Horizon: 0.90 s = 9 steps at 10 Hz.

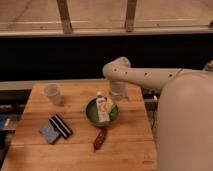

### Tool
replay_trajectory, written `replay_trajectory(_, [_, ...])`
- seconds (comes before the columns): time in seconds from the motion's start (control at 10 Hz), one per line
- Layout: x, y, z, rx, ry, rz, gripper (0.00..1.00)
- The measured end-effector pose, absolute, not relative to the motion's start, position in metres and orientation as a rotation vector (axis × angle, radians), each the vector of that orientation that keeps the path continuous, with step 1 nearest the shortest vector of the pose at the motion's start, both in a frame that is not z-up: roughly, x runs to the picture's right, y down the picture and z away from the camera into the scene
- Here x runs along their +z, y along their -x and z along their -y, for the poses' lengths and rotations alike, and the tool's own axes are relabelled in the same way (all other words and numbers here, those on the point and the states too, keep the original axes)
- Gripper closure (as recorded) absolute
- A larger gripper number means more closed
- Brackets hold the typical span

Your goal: Place the pepper in the ceramic cup

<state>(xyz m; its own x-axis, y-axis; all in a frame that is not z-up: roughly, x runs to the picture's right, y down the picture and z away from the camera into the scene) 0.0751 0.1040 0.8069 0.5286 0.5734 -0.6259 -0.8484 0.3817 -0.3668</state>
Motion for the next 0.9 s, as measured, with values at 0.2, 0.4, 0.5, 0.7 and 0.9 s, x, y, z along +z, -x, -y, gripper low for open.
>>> replay_trajectory(0.2, [0.805, -0.079, -0.111, 1.007, 0.84, -0.333, 0.2])
replay_trajectory(0.4, [0.8, -0.077, -0.124, 1.07, 0.957, -0.212, 0.2])
replay_trajectory(0.5, [0.797, -0.074, -0.129, 1.081, 0.979, -0.183, 0.2])
replay_trajectory(0.7, [0.785, -0.063, -0.145, 1.075, 0.995, -0.145, 0.2])
replay_trajectory(0.9, [0.78, -0.055, -0.154, 1.052, 0.987, -0.145, 0.2])
